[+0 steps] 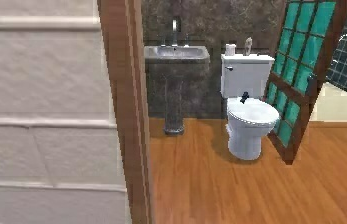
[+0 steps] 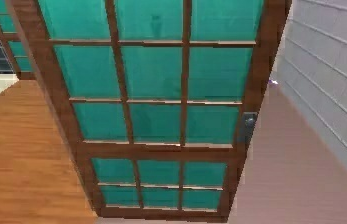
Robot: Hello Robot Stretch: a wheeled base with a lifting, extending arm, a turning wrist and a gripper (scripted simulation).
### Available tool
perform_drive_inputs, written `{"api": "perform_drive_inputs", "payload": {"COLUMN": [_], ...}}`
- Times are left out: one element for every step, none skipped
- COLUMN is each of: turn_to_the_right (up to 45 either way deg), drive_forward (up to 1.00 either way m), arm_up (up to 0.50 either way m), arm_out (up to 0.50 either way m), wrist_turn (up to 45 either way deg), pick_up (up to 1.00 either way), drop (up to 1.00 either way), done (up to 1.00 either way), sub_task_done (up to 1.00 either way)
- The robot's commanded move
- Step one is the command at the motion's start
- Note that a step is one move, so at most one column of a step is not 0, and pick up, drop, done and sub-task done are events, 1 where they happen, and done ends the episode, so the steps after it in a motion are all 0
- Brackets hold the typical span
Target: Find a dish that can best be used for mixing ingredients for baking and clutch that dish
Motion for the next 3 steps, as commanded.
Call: {"api": "perform_drive_inputs", "payload": {"turn_to_the_right": [27.0,0.0,-18.0], "drive_forward": [0.0,0.3,0.0], "arm_up": [0.0,0.0,0.0], "arm_out": [0.0,0.0,0.0], "wrist_turn": [0.0,0.0,0.0], "pick_up": [0.0,0.0,0.0], "drop": [0.0,0.0,0.0], "done": [0.0,0.0,0.0], "sub_task_done": [0.0,0.0,0.0]}}
